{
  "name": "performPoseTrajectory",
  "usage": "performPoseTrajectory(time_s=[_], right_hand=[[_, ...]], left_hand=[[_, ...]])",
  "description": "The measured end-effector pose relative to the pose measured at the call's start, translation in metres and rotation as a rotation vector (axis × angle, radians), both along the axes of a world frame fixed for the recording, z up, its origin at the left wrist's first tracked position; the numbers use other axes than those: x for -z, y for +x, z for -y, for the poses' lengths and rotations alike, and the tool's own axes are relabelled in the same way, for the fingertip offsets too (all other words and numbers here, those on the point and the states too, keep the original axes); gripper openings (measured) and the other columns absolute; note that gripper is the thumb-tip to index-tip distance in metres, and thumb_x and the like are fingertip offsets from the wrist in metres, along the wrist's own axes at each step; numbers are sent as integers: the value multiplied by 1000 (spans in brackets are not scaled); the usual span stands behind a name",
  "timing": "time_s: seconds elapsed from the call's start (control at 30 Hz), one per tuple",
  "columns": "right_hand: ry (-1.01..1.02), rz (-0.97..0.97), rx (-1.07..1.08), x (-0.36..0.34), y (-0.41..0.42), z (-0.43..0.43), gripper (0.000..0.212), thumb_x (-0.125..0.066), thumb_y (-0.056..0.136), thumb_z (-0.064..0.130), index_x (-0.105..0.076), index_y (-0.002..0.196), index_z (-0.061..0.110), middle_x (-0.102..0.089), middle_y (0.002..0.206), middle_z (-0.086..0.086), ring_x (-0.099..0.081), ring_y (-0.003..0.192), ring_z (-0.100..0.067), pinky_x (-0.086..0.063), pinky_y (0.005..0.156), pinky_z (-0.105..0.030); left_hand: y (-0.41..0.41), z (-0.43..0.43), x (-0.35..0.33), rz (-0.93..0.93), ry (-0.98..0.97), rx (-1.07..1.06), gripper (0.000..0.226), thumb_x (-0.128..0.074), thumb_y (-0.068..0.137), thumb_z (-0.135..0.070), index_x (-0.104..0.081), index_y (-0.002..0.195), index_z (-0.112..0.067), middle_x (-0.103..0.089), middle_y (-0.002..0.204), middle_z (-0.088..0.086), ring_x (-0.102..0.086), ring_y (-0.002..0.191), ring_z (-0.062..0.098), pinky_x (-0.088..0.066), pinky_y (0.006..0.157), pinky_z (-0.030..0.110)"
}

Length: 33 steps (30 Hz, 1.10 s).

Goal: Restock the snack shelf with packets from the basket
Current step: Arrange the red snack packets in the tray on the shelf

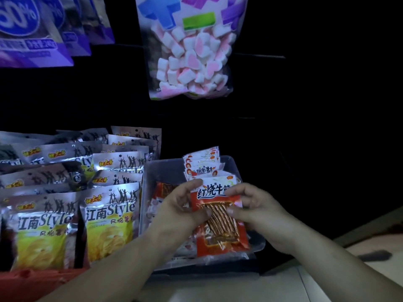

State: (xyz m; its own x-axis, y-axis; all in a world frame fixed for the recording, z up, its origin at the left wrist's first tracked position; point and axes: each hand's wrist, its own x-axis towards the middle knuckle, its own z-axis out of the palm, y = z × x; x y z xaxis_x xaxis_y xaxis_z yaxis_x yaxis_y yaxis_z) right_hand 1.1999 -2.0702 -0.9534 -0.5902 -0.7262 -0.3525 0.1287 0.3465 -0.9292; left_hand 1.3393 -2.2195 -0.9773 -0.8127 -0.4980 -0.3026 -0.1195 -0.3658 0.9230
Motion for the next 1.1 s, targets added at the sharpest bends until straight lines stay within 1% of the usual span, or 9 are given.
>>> performPoseTrajectory(time_s=[0.17,0.3,0.4,0.5,0.6,0.7,0.83,0.97,1.1], right_hand=[[23,35,-42,1,10,-3,51,-54,99,-9,-63,125,34,-77,111,2,-74,103,-17,-62,83,-40],[10,-23,-52,0,4,-8,65,-58,99,-5,-57,130,53,-76,111,4,-74,103,-14,-62,79,-36],[19,-29,-35,2,0,-11,58,-62,97,-3,-59,134,42,-77,107,0,-74,104,-18,-63,85,-41],[16,-13,65,7,-2,-13,54,-61,98,-4,-59,133,37,-78,108,2,-73,105,-14,-61,79,-33],[-18,-1,205,15,-2,-9,52,-62,99,-1,-59,135,36,-77,113,5,-74,104,-13,-61,76,-33],[-57,6,284,15,-2,-4,50,-63,99,1,-59,134,36,-77,111,10,-75,100,-12,-62,75,-35],[-112,140,39,11,-7,-8,70,-62,91,-15,-51,144,30,-73,124,0,-70,115,-24,-59,93,-49],[-65,20,41,5,-9,-11,66,-64,87,-21,-62,133,27,-67,125,-8,-75,100,-28,-63,73,-40],[-81,26,71,14,-8,-11,58,-64,88,-19,-70,123,27,-67,126,-6,-72,108,-23,-63,78,-37]], left_hand=[[-1,-3,-5,47,1,-66,50,-76,83,7,-68,121,-23,-75,112,3,-78,87,24,-63,68,37],[1,9,-7,18,103,-121,35,-71,88,3,-69,120,-10,-77,106,16,-74,95,38,-62,82,49],[3,12,-8,-32,249,-121,32,-66,91,1,-68,121,-12,-75,112,18,-73,100,39,-62,80,46],[2,12,-8,-65,282,-117,39,-58,96,5,-64,128,-17,-75,115,16,-74,104,32,-61,84,40],[0,6,-7,-51,201,-35,44,-56,95,10,-63,130,-18,-74,116,15,-73,108,29,-59,91,43],[0,-7,-10,15,94,98,47,-65,91,9,-65,128,-21,-75,116,6,-75,102,25,-63,81,41],[-3,-9,-9,42,71,2,47,-66,90,11,-68,124,-21,-77,113,1,-76,96,20,-63,70,35],[0,-5,-9,-6,114,34,54,-65,89,12,-61,131,-21,-76,117,-1,-75,102,21,-63,79,35],[-1,-4,-7,-9,98,39,60,-67,86,16,-59,134,-20,-75,118,-1,-74,106,22,-63,81,35]])
